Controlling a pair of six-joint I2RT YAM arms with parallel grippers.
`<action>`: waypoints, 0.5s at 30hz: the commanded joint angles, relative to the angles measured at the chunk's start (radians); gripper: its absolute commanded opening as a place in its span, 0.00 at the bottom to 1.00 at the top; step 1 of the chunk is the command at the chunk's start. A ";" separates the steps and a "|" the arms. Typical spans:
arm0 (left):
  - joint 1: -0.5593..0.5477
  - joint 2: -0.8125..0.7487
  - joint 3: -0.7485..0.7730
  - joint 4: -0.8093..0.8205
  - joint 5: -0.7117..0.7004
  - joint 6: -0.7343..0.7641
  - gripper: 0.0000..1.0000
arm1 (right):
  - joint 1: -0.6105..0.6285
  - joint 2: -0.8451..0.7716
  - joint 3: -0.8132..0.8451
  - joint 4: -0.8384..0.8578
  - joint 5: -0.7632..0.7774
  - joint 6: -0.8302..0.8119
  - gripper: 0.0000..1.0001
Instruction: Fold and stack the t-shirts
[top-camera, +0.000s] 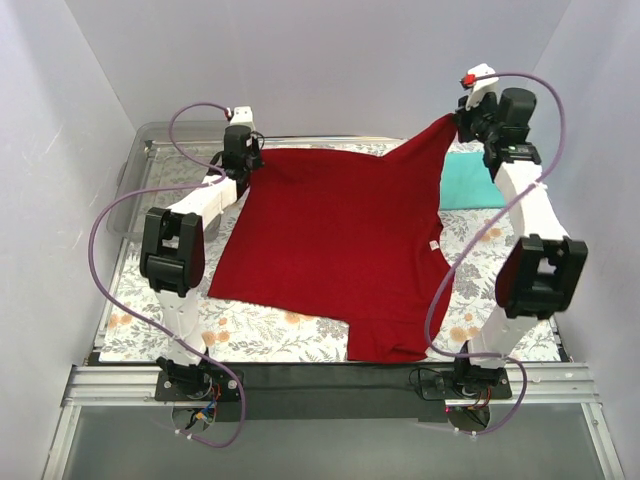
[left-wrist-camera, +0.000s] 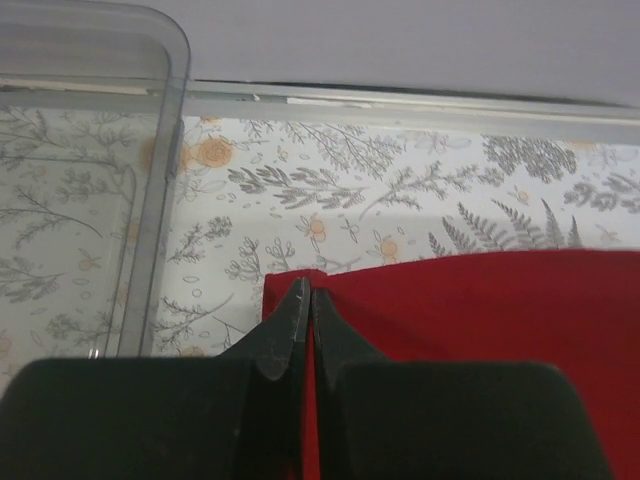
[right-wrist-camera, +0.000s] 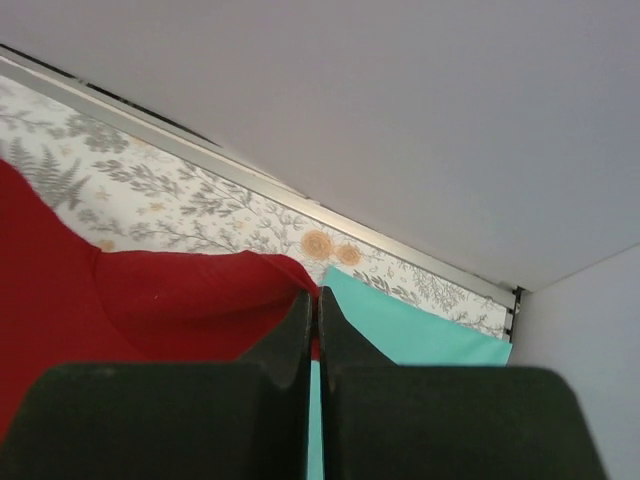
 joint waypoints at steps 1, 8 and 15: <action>0.005 -0.168 -0.091 0.057 0.067 -0.014 0.00 | -0.032 -0.210 0.101 -0.127 -0.157 -0.031 0.01; 0.005 -0.586 -0.320 0.168 0.129 -0.099 0.00 | -0.046 -0.462 0.307 -0.384 -0.182 -0.063 0.01; 0.009 -0.973 -0.398 0.222 0.147 -0.170 0.00 | -0.047 -0.606 0.564 -0.455 -0.112 -0.029 0.01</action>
